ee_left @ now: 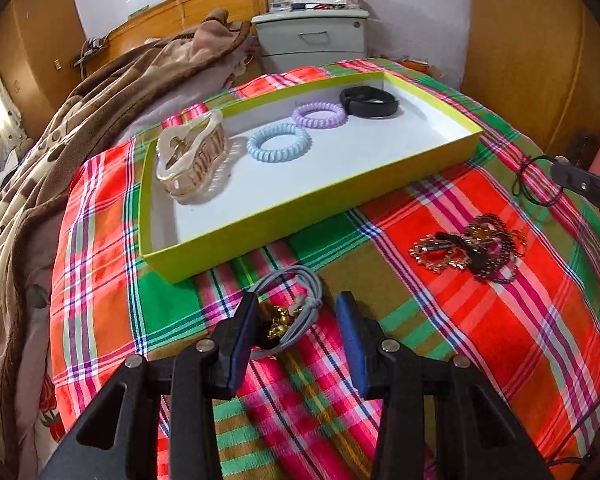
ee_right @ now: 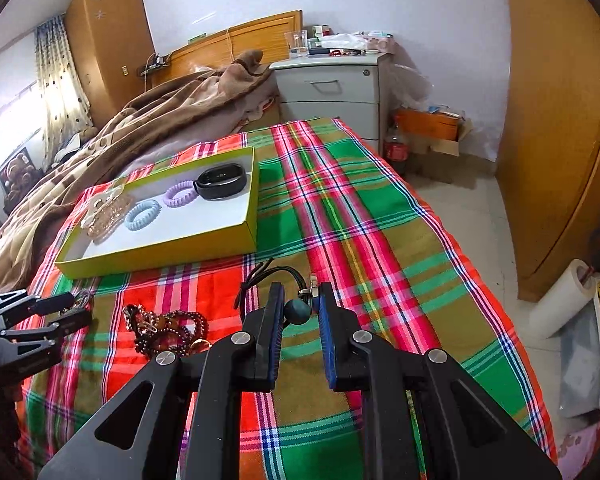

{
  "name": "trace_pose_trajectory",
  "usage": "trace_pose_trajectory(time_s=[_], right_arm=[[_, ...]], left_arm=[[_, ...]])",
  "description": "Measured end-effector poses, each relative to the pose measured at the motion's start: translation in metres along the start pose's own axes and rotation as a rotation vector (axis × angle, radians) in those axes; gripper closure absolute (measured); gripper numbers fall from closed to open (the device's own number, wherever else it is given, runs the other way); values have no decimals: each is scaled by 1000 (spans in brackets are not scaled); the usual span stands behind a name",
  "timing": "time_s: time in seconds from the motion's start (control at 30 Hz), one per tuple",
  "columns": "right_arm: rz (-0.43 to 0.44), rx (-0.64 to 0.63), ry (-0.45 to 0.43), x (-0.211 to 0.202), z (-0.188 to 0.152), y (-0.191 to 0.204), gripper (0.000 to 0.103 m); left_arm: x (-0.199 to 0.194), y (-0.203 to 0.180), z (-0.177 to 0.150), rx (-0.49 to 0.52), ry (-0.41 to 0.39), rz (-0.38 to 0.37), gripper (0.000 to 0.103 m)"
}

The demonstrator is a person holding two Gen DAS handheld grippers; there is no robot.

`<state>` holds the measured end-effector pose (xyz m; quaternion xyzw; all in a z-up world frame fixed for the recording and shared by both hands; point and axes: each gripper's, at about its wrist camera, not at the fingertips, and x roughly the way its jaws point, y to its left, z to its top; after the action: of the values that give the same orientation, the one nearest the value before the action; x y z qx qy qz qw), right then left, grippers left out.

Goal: Organize jewelry
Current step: 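Grasp the black cord bracelet with grey bead using the right gripper while the left approaches the grey cable, then carry the black cord bracelet and grey cable over the yellow box with both grippers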

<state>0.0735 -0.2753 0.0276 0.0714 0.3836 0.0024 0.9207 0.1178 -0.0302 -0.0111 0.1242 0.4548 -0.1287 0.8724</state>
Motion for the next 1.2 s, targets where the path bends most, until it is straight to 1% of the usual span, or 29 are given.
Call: trace_pose_trajectory(time_s=[0.07, 0.13, 0.2, 0.27, 0.33, 0.37, 0.4, 0.47, 0.73, 0.9, 1.0, 1.2], right_arm=[[5, -2, 1, 1, 0, 1, 86], [8, -2, 2, 1, 0, 3, 86], [11, -4, 2, 1, 0, 4, 86], [15, -6, 2, 1, 0, 5, 86], [16, -9, 1, 1, -1, 6, 86], [17, -8, 1, 1, -1, 6, 86], [17, -8, 1, 1, -1, 6, 86], [17, -8, 0, 1, 0, 6, 86], [20, -11, -5, 1, 0, 9, 86], [23, -12, -15, -2, 1, 11, 86], [28, -14, -19, -3, 3, 13, 86], [36, -20, -36, -8, 9, 16, 86]], left_arm=[[1, -1, 1, 12, -4, 8, 61], [4, -2, 2, 12, 9, 3, 61], [3, 0, 4, -5, 1, -11, 64], [3, 2, 5, -17, -3, -20, 77], [3, 5, 6, -37, -6, -23, 81], [2, 7, 7, -48, -11, -32, 86], [1, 9, 7, -62, -16, -40, 88], [-1, 11, 7, -73, -27, -43, 90], [-11, 24, 5, -139, -62, -79, 95], [-20, 35, 3, -179, -92, -104, 95], [-24, 41, 3, -194, -106, -103, 95], [-35, 55, 3, -231, -132, -154, 95]])
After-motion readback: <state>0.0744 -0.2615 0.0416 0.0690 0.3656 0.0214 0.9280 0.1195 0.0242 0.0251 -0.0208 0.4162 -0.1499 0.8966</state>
